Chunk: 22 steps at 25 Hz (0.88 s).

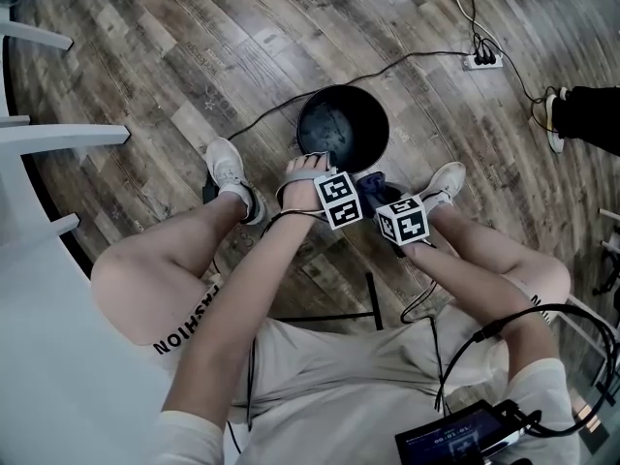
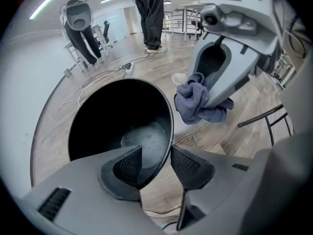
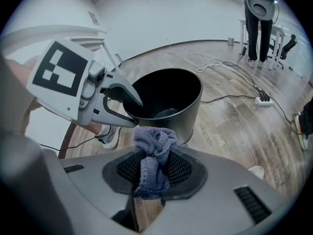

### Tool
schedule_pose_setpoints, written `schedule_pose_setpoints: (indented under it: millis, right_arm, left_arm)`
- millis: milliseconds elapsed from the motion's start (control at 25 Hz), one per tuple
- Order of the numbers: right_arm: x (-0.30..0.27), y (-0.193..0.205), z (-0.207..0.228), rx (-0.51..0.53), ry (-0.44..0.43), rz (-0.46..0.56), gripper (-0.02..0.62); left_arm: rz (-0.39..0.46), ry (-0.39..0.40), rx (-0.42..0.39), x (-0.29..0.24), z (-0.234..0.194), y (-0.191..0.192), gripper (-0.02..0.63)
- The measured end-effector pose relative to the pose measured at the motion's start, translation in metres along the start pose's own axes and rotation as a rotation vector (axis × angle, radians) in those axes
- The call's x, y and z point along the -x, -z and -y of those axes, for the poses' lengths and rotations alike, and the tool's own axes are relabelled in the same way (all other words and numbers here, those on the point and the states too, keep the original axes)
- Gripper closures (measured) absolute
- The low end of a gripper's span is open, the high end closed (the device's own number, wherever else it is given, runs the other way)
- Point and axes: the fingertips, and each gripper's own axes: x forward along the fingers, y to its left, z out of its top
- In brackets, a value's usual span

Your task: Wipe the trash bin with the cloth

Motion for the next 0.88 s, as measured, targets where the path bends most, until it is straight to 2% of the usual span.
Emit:
schedule_pose_setpoints:
  millis: [240,400,600,880]
  right_arm:
    - [0.003,0.0,0.001,-0.018,0.005,0.017,0.492]
    - [0.004,-0.004,-0.005,-0.007,-0.009,0.035,0.492]
    - [0.007,-0.005,-0.004,-0.017,-0.005,0.045,0.492]
    - [0.006,-0.009,-0.003,-0.026,0.005,0.06,0.492]
  left_arm:
    - [0.074,-0.01,-0.13,0.015,-0.005,0.005,0.417]
    - [0.05,-0.004,-0.158,0.011,-0.008,0.014,0.416]
    - [-0.007,-0.037,-0.203,0.003,-0.012,0.026,0.417]
    - [-0.025,-0.046,-0.211,-0.001,-0.012,0.029,0.417]
